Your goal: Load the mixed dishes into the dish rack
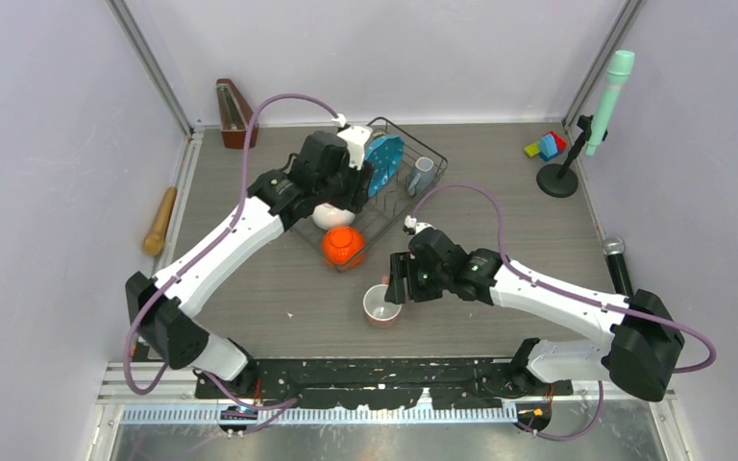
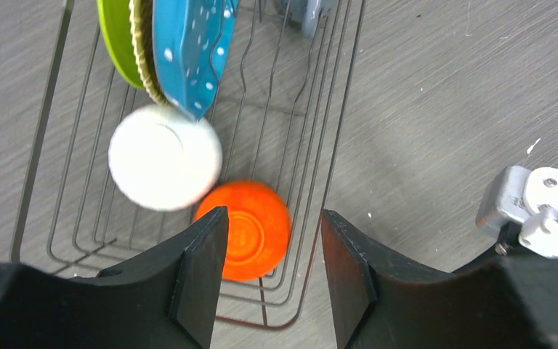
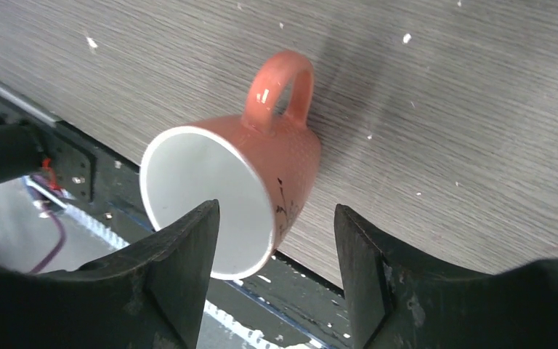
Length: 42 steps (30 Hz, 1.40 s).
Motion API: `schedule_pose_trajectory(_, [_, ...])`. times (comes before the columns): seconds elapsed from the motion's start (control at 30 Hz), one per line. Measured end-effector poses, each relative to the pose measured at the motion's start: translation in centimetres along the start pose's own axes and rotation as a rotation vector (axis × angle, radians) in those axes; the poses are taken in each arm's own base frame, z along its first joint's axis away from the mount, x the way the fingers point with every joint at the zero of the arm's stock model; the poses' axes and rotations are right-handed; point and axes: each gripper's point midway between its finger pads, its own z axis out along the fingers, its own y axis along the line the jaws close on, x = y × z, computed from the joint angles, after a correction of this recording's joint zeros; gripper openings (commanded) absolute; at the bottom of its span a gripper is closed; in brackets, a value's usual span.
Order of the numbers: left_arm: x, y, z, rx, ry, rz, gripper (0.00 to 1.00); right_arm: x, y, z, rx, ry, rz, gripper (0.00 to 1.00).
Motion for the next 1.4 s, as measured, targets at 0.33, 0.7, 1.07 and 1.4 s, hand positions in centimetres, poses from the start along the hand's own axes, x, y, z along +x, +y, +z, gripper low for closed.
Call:
schedule_pose_trajectory(0.33, [2.7,0.8,-3.3,-0.008,-0.019,-0.072,0.61,1.6,-2.2,1.8,0.166,0.055,-0.042,0.26])
schedule_pose_trajectory(0.7, [5.7,3.1,-6.9,-0.039,-0.066,-0.149,0.79,0.0,-3.0,0.2,0.27,0.029,-0.101,0.0])
schedule_pose_trajectory(1.07, [5.5,-1.5,-7.1,0.226,-0.076,-0.23,0.84,-7.3,-3.5,-7.8,0.273,-0.223,-0.056,0.0])
schedule_pose_trajectory(1.4, [8.5,-8.1,-3.7,0.287,0.061,-0.181,0.82,-8.8,-6.3,-8.1,0.468,-0.273,0.003,0.0])
